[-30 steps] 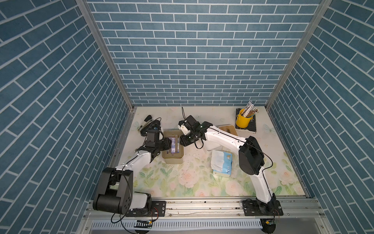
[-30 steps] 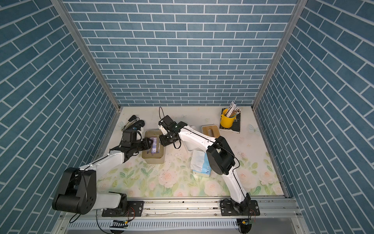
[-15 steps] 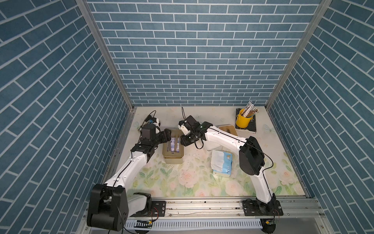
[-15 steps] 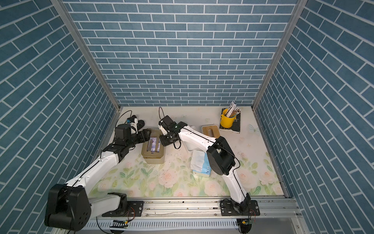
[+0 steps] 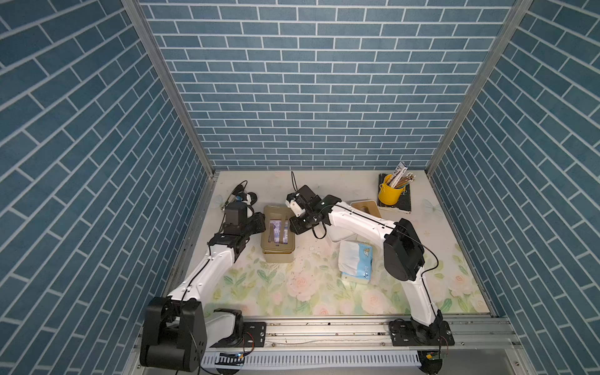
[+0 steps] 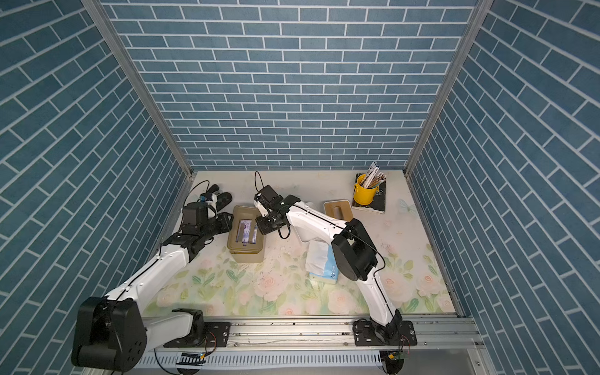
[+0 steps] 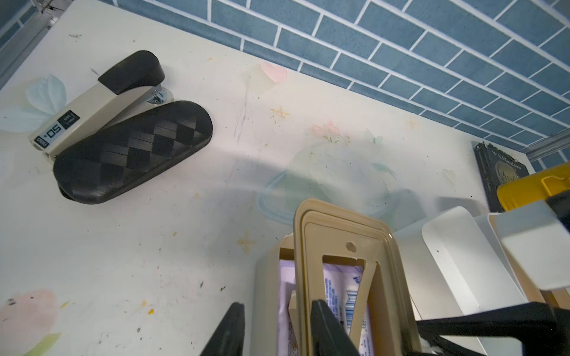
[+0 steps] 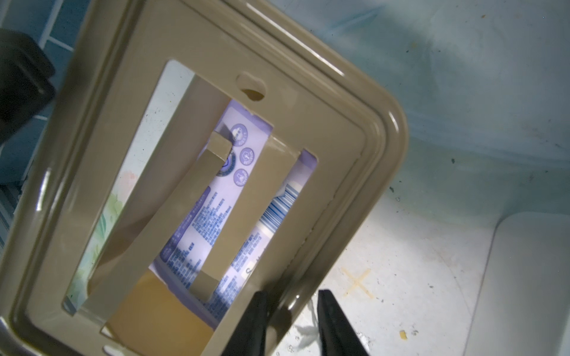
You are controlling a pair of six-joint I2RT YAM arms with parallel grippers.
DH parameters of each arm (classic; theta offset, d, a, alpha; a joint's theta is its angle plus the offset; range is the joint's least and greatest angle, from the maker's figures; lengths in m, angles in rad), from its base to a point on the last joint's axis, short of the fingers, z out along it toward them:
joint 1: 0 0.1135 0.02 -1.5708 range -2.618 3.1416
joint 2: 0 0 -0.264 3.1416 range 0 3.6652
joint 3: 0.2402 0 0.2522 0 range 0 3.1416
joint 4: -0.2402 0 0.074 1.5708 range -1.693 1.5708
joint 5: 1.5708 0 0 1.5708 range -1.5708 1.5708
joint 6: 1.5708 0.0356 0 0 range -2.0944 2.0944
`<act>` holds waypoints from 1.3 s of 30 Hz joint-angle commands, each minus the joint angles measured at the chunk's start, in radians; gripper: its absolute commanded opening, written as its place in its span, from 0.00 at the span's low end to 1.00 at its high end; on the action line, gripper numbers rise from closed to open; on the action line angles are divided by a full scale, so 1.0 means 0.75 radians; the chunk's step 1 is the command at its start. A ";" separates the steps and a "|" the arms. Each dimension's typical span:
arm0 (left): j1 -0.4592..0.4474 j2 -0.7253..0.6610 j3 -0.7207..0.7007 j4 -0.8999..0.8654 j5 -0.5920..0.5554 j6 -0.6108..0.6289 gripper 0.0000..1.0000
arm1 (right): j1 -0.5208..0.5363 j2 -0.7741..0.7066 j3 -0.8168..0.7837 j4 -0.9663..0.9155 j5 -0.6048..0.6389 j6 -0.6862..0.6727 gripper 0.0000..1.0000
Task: Put the tissue paper into the tissue box
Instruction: Close the box lid on the tissue box.
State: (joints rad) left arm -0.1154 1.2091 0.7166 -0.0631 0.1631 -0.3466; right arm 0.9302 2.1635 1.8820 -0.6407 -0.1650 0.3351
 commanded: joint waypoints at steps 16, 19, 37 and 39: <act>0.007 0.144 -0.001 -0.068 0.070 0.033 0.27 | 0.006 0.032 0.031 -0.143 0.052 -0.041 0.30; 0.007 0.164 -0.023 -0.025 0.087 0.024 0.27 | 0.008 0.032 0.038 -0.158 0.062 -0.049 0.30; -0.019 0.187 -0.098 0.044 0.124 -0.006 0.25 | 0.009 0.094 0.130 -0.287 0.092 -0.105 0.29; -0.031 0.183 -0.109 0.047 0.126 -0.012 0.25 | 0.009 0.099 0.145 -0.317 0.111 -0.121 0.29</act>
State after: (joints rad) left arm -0.1238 1.3350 0.6739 0.0254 0.2634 -0.3504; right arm 0.9318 2.1941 1.9728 -0.7753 -0.1219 0.3035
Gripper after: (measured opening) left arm 0.246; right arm 0.297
